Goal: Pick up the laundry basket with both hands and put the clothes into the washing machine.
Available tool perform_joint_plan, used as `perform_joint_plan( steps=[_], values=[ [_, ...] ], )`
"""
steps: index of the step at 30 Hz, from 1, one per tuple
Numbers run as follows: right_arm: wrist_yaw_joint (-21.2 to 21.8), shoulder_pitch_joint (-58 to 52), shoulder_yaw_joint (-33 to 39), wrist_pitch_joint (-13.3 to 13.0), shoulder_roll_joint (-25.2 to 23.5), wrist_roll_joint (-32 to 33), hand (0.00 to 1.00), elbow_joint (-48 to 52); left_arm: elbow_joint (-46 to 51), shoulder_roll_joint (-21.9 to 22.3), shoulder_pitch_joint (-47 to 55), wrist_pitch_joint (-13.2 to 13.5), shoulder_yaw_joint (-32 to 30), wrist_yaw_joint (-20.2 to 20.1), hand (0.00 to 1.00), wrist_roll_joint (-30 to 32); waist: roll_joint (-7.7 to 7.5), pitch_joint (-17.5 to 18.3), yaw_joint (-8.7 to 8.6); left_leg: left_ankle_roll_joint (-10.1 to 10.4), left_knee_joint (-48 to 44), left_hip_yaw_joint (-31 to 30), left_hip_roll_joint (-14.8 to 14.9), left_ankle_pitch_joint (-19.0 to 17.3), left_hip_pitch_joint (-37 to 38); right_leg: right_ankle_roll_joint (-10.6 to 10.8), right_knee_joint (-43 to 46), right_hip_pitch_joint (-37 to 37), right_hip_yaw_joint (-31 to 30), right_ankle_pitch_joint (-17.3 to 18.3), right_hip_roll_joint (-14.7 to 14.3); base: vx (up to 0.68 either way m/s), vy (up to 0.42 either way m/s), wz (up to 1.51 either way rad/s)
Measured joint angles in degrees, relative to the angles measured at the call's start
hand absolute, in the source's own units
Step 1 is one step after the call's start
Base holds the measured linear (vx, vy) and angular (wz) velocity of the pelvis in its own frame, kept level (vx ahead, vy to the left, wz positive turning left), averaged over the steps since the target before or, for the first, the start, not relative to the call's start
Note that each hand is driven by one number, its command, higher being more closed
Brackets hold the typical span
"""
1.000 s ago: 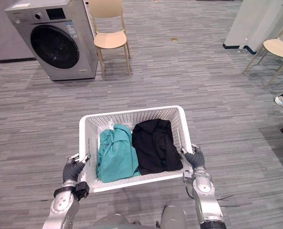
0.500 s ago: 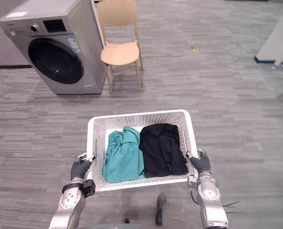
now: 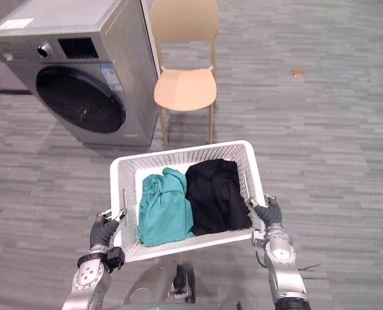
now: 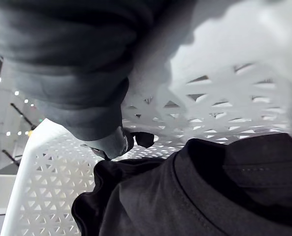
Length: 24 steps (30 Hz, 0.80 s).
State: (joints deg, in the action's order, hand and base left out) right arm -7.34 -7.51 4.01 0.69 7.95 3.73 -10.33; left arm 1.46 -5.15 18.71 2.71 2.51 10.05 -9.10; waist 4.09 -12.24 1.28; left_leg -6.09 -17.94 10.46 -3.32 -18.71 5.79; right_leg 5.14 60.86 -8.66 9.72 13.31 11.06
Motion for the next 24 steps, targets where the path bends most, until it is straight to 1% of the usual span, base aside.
perform_joint_plan(
  steps=[1, 2, 3, 4, 5, 6, 7, 8, 9, 10, 11, 12, 13, 14, 15, 16, 17, 18, 19, 20, 21, 22, 23, 24],
  values=[
    [0.0, 0.0, 0.1, -0.2, -0.3, 0.0, 1.0, 0.7, 0.0, -1.2, -0.8, 0.1, 0.0, 0.0, 1.0, -0.3, -0.21, 0.1, -0.59, 0.0, 2.6, -1.3, -0.2, 0.0, 3.3, -2.7, -4.5, -3.9, 3.9, 1.6, -1.1, 0.51, 0.057, 0.41],
    [-0.1, 0.0, 0.4, -0.3, -0.3, 0.1, 1.0, 1.2, -0.4, -1.6, -2.1, 0.1, 0.2, 0.0, 1.0, -0.4, -0.27, 0.0, -1.02, 0.5, 4.0, -2.7, -0.2, -0.3, 5.5, -4.0, -9.5, -7.1, 5.7, 2.3, -2.4, 0.78, 0.069, 0.68],
    [-0.3, 0.1, 0.9, -0.3, -0.1, 0.2, 1.0, 1.6, -1.5, -1.9, -4.2, 0.1, 0.9, 0.0, 1.0, -0.4, 0.09, -0.2, -1.82, 1.8, 5.2, -4.0, 0.4, -1.0, 8.1, -4.5, -20.1, -10.0, 7.1, 1.5, -5.1, 0.66, 0.023, 0.79],
    [-0.4, 0.1, 1.2, -0.3, -0.1, 0.2, 1.0, 1.7, -2.2, -2.1, -5.5, 0.1, 1.1, 0.0, 1.0, -0.4, -0.19, -0.2, -2.38, 2.9, 5.8, -4.9, 0.3, -1.6, 10.5, -4.1, -33.6, -11.8, 7.2, -3.4, -7.4, 0.68, 0.009, 0.72],
    [-0.5, 0.0, 1.4, -0.3, -0.1, 0.2, 1.0, 1.8, -2.3, -2.0, -5.7, 0.1, 1.2, 0.0, 1.0, -0.4, -0.47, -0.2, -2.65, 3.7, 6.4, -5.3, 0.1, -2.0, 12.1, -5.0, -39.6, -12.2, 6.8, -7.5, -8.3, 0.72, -0.016, 0.63],
    [-0.6, -0.5, 1.6, -0.3, -0.1, 0.2, 1.0, 1.8, -2.9, -2.0, -5.5, 0.1, 1.6, 0.0, 1.0, -0.3, -0.89, 0.3, -3.54, 4.8, 7.4, -6.9, -0.2, -2.6, 15.7, -8.8, -46.4, -12.1, 5.3, -15.6, -10.1, 0.96, -0.055, 0.54],
    [-0.9, -1.1, 1.8, -0.3, 0.8, 0.2, 1.0, 1.9, -4.1, -1.5, -5.5, 0.1, 2.1, 0.0, 1.0, -0.2, 0.73, 1.1, -4.0, 4.7, 7.1, -8.7, 0.7, -2.7, 17.9, -13.4, -46.2, -11.5, 4.0, -21.7, -11.4, 0.81, -0.049, 0.3],
    [-1.1, -0.9, 1.8, -0.1, 1.5, 0.1, 1.0, 1.9, -4.6, 0.0, -5.7, -0.1, 2.0, 0.1, 1.0, -0.2, 2.86, 1.6, -3.54, 4.9, 5.7, -8.8, 2.4, -2.5, 17.7, -13.2, -44.8, -11.4, 4.4, -20.7, -12.6, 0.95, -0.042, 0.11],
    [-1.3, -0.9, 2.0, 0.3, 1.6, 0.2, 1.0, 2.4, -5.2, 0.8, -6.5, -0.1, 1.8, 0.1, 1.0, -0.2, 3.28, 1.6, -3.36, 7.5, -1.5, -9.3, 3.1, 0.2, 15.0, -13.6, -40.8, -11.5, 4.4, -16.6, -12.6, 0.58, -0.027, -0.06],
    [-1.3, -1.2, 2.0, 0.5, 1.6, 0.2, 1.0, 2.9, -5.5, 0.9, -6.6, -0.1, 1.9, 0.1, 1.0, -0.2, 3.2, 1.6, -3.48, 7.9, -6.1, -9.3, 3.2, 3.0, 13.3, -13.4, -39.2, -10.9, 4.6, -14.8, -12.2, 0.89, -0.066, 0.2],
    [-1.3, -3.2, 2.1, 0.8, 2.1, 0.2, 1.0, 4.9, -5.6, 1.8, -6.1, 0.0, 1.9, 0.1, 1.0, -0.2, 3.12, 1.4, -3.99, 8.9, -16.5, -8.4, 3.0, 12.9, 10.2, -12.7, -38.8, -6.8, 4.9, -11.5, -11.7, 0.74, -0.082, 0.24],
    [-1.4, -5.4, 2.0, 0.8, 2.1, 0.2, 1.0, 7.6, -5.4, 2.3, -4.3, 0.3, 2.0, 0.0, 1.0, -0.1, 2.61, 1.1, -3.52, 10.9, -27.8, -8.2, 4.7, 22.4, 5.9, -11.8, -42.4, -1.0, 4.5, -9.2, -12.1, 0.73, -0.055, 0.22],
    [-1.6, -5.8, 2.1, 0.8, 1.8, 0.2, 1.0, 8.6, -5.1, 2.3, -3.9, 0.7, 2.0, 0.0, 1.0, -0.2, 3.32, 1.5, -3.56, 10.7, -34.9, -7.5, 6.6, 20.6, 3.1, -11.9, -43.8, 1.1, 4.6, -8.8, -12.8, 0.68, -0.019, -0.03],
    [-2.1, -5.5, 2.0, 0.6, 1.2, 0.2, 1.0, 9.8, -4.8, 2.1, -3.5, 1.3, 2.0, 0.1, 1.0, -0.2, 3.51, 1.6, -3.25, 8.4, -45.0, -5.7, 9.9, 14.4, -3.0, -11.8, -46.4, 5.1, 3.4, -8.1, -14.2, 0.62, 0.006, -0.37],
    [-2.3, -4.8, 1.9, 0.1, 1.2, 0.2, 1.0, 9.9, -4.8, 1.4, -3.7, 1.3, 1.9, 0.0, 1.0, -0.3, 2.81, 1.4, -1.65, 7.3, -48.6, -5.1, 11.7, 9.9, -8.0, -11.7, -49.1, 8.8, 1.7, -8.1, -14.6, 0.6, 0.014, -0.52],
    [-2.3, -4.5, 1.9, 0.1, 1.2, 0.2, 1.0, 9.9, -4.8, 1.4, -3.8, 1.3, 1.9, 0.1, 1.0, -0.3, 2.43, 1.4, -0.97, 7.1, -48.4, -5.2, 12.2, 7.9, -9.8, -11.6, -50.2, 10.1, 0.9, -8.2, -14.4, 0.54, 0.061, -0.62],
    [-2.3, -3.9, 2.0, 0.1, 1.3, 0.2, 1.0, 9.8, -4.8, 1.6, -3.9, 1.3, 1.9, 0.1, 1.0, -0.3, 1.97, 1.2, -0.13, 7.1, -45.6, -6.1, 12.4, 4.2, -13.9, -11.6, -51.4, 12.4, -0.2, -8.2, -13.7, 0.48, 0.134, -0.51],
    [-2.3, -3.7, 2.1, 0.1, 1.4, 0.1, 1.0, 9.7, -4.8, 1.5, -3.6, 1.3, 1.9, 0.1, 1.0, -0.3, 1.53, 0.9, -0.13, 7.4, -40.9, -7.4, 12.2, 2.0, -17.4, -11.1, -51.6, 14.0, -1.0, -7.9, -12.6, 0.45, 0.166, -0.45],
    [-2.3, -3.6, 2.1, 0.0, 1.4, 0.1, 1.0, 9.6, -4.8, 1.5, -3.6, 1.3, 1.9, 0.0, 1.0, -0.3, 0.86, 0.5, -0.09, 7.6, -38.4, -7.4, 12.0, 1.7, -18.7, -10.3, -51.4, 14.7, -1.5, -7.4, -11.8, 0.42, 0.237, -0.41],
    [-2.3, -3.7, 2.2, 0.0, 1.4, 0.1, 1.0, 9.4, -4.8, 1.5, -3.7, 1.3, 1.9, 0.0, 1.0, -0.3, 0.78, 0.5, -0.26, 8.4, -29.1, -7.9, 11.2, 1.8, -20.6, -6.8, -50.0, 15.6, -2.8, -5.1, -9.7, 0.39, 0.287, -0.45],
    [-2.2, -4.1, 2.6, 0.0, 1.9, 0.1, 1.0, 9.3, -4.7, 2.1, -3.4, 1.2, 2.2, 0.0, 1.0, -0.3, 2.58, 1.2, -0.55, 10.6, -13.7, -9.4, 11.8, 8.2, -19.9, -3.7, -47.9, 15.5, -3.8, -2.1, -10.0, 0.43, 0.374, -0.45],
    [-2.2, -4.0, 3.0, -0.2, 1.8, 0.2, 1.0, 8.4, -4.9, 1.8, -3.5, 1.2, 2.4, 0.0, 1.0, -0.3, 2.56, 0.8, -0.49, 8.7, -12.7, -8.7, 11.9, 8.1, -19.2, -2.7, -46.8, 15.7, -4.8, -0.3, -9.3, 0.37, 0.374, -0.31],
    [-2.4, -4.3, 3.6, -0.1, 0.1, 0.2, 1.0, 6.6, -5.6, 1.3, -4.2, 0.4, 2.3, 0.0, 1.0, -0.3, 0.3, 0.9, -0.86, 8.4, -10.9, -8.0, 9.0, 8.0, -17.6, -2.2, -47.5, 16.1, -6.6, 0.4, -6.6, 0.23, 0.247, -0.08],
    [-2.3, -4.8, 4.0, -0.1, -0.3, 0.1, 1.0, 6.2, -5.6, 1.3, -4.5, 0.4, 2.4, 0.0, 1.0, -0.3, -0.3, 0.9, -0.98, 8.4, -10.4, -7.8, 8.0, 8.0, -17.3, -2.2, -48.2, 16.5, -7.0, 0.4, -6.0, 0.26, 0.214, 0.03]
  ],
)
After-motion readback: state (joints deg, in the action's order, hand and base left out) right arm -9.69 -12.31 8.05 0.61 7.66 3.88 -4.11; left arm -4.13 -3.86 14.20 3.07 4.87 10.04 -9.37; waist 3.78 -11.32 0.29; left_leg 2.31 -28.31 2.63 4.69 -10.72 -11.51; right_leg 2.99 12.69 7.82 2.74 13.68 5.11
